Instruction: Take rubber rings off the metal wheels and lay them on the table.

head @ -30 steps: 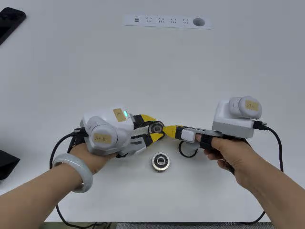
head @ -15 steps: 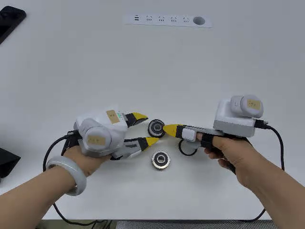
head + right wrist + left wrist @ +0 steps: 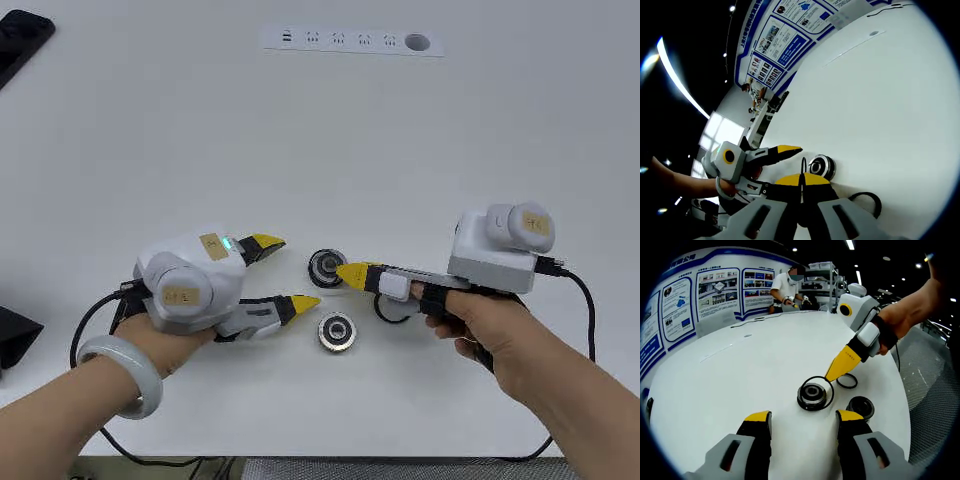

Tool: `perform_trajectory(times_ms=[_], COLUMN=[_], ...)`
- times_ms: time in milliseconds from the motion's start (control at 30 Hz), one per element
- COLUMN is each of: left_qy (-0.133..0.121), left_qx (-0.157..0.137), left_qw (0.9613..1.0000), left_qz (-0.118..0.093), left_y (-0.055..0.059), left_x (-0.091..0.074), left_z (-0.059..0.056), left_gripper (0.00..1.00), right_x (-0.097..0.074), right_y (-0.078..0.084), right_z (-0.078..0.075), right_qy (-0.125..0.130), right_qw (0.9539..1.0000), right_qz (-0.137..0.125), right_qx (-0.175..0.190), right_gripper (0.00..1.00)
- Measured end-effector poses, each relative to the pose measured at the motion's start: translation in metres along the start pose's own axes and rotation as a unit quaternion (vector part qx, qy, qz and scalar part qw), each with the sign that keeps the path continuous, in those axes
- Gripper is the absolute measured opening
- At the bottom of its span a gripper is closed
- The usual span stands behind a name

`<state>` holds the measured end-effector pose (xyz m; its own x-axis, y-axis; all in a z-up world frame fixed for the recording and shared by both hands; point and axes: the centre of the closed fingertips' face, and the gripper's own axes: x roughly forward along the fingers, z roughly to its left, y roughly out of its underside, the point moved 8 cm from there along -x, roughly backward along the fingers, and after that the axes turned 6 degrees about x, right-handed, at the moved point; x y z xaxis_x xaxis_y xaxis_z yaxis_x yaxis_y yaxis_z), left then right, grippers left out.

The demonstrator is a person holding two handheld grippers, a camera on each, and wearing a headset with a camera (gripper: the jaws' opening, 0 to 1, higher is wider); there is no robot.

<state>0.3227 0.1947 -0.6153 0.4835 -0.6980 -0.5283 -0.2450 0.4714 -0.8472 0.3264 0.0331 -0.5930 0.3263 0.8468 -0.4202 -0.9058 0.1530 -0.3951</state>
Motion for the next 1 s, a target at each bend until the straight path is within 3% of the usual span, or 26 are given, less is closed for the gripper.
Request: perform_trajectory(times_ms=[333, 767, 1000], left_qy=[-0.010, -0.010, -0.010], left_qx=[-0.012, -0.018, -0.016], left_qw=[0.9999, 0.9998, 0.9998], left_qz=[0.002, 0.000, 0.002], left_y=[0.006, 0.007, 0.006], left_x=[-0.008, -0.008, -0.008], left_z=[0.002, 0.001, 0.000], left_gripper=[0.59, 0.59, 0.58], right_x=[-0.019, -0.063, -0.069], right_y=[0.006, 0.016, 0.018], right_z=[0.008, -0.025, -0.036], right_qy=[-0.011, 0.037, 0.059], right_qw=[0.9997, 0.9969, 0.9950], right_qz=[-0.019, -0.051, -0.055], right_qx=[0.010, 0.047, 0.060], right_gripper=[0.02, 0.02, 0.02])
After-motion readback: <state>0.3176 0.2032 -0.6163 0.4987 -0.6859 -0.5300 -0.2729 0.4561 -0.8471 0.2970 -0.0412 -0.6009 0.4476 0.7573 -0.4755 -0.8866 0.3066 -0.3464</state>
